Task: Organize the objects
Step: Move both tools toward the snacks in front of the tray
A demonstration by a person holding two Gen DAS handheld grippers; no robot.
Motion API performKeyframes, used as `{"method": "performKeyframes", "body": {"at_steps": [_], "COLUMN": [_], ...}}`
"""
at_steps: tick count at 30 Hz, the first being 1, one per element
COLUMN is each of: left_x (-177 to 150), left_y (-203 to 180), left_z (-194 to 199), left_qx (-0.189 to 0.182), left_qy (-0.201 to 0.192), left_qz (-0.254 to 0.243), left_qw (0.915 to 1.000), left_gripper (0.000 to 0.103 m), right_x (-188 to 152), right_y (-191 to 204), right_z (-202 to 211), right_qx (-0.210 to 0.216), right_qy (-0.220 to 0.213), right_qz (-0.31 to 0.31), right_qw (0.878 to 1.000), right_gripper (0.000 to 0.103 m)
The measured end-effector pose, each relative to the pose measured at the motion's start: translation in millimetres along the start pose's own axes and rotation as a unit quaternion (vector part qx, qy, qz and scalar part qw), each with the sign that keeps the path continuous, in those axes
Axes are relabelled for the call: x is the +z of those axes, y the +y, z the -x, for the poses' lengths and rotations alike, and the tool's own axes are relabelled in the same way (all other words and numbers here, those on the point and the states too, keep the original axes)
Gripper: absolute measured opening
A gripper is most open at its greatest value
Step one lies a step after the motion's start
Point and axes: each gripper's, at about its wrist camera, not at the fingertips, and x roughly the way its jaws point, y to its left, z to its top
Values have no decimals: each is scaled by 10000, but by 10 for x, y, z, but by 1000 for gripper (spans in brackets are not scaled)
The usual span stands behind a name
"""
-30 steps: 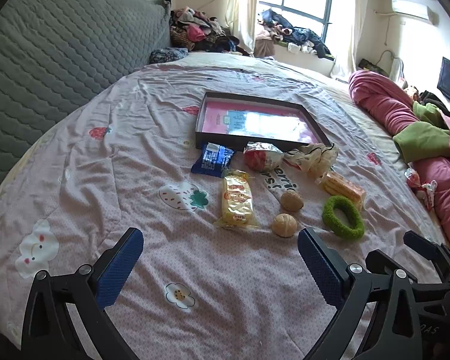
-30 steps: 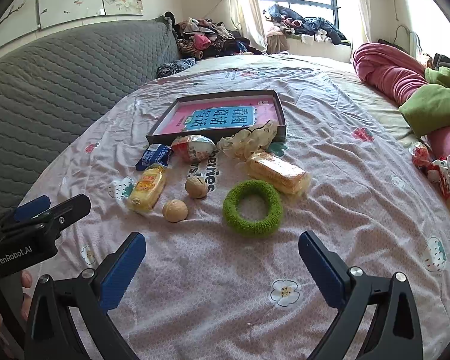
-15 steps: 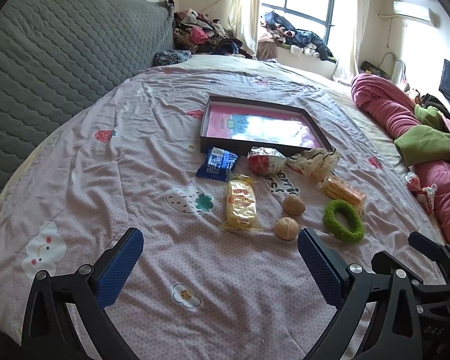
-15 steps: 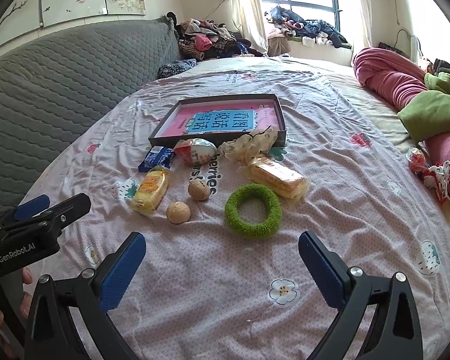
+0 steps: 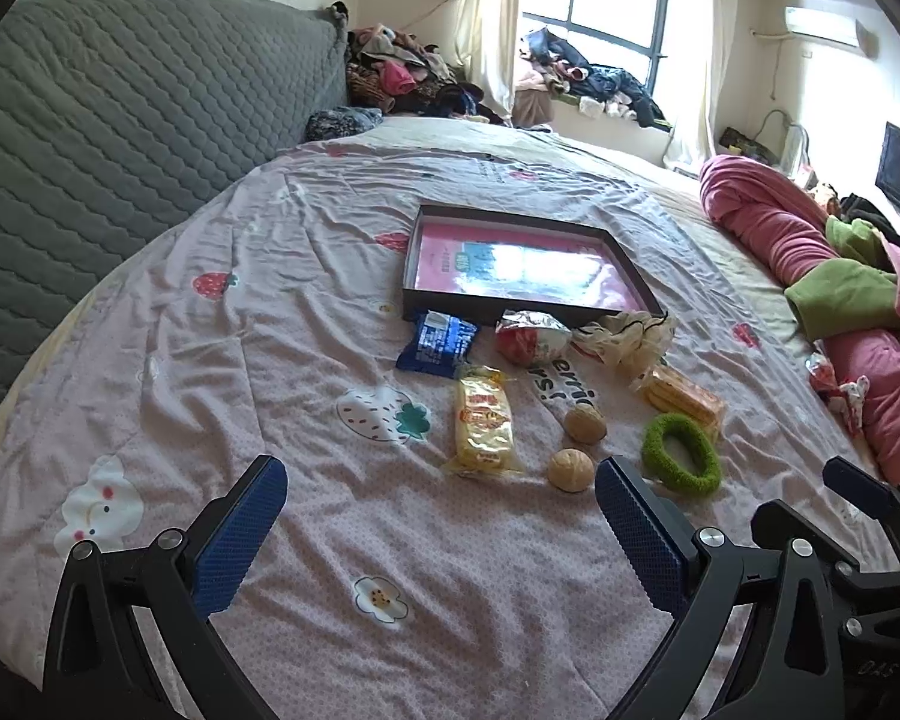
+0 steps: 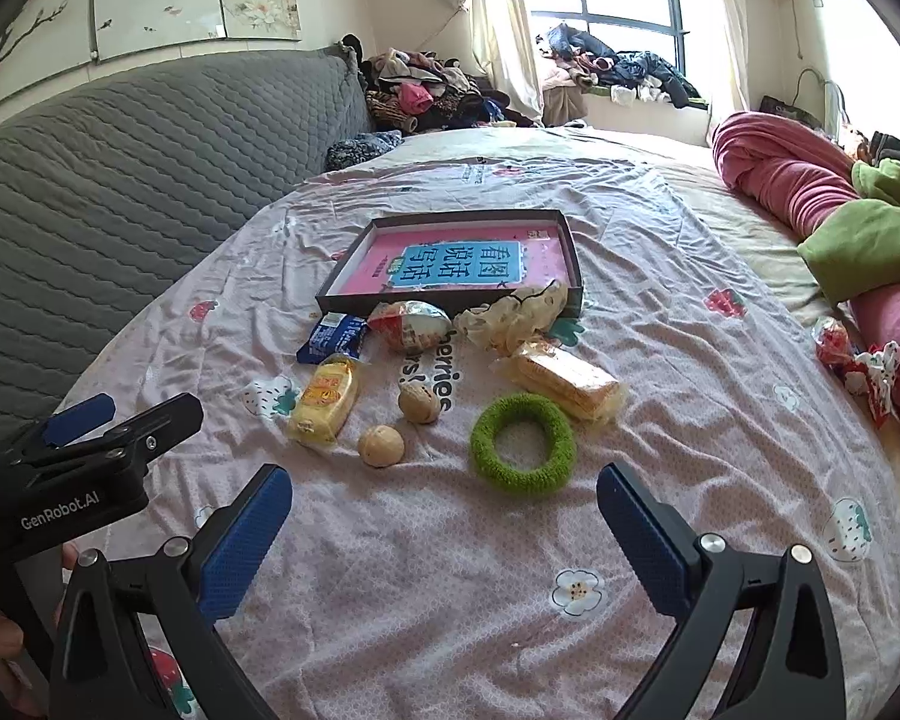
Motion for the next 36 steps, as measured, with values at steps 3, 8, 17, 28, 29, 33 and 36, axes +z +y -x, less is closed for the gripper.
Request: {"method": "performKeyframes", "body": {"at_steps": [3, 8, 17, 28, 29, 33, 36], "left_x": [22, 82, 217, 451, 474, 543, 562], "left_y": [8, 1, -39, -141, -154, -198, -217], "left_z": [12, 8, -24, -155, -173, -283, -355], "left_qx": [-21, -28, -74, -60, -58, -20, -36], "left_qy": [-27, -49, -81, -115, -125, -88, -36], "left_qz": [8, -40, -119, -299, -310, -350, -351], "left_qw": [10000, 10000, 9999, 9995, 9994, 9993, 9994], "left_gripper": [102, 102, 102, 102, 102, 102, 102], "right_x": [19, 70, 176, 322, 334, 362, 362], "right_y": [10, 28, -8, -80, -81, -90, -99], "right_z": [13, 33, 20, -72, -90, -163, -235], "right_qx": [40, -38, -22, -127, -147, -180, -205], "right_qy": [-5, -78, -131, -139, -135, -85, -31], "right_qz": [2, 71, 43, 70, 83, 173, 213], "right_qw": [10000, 9999, 9999, 9998, 9998, 9997, 9996], "right_gripper": [103, 103, 103, 103, 103, 103, 103]}}
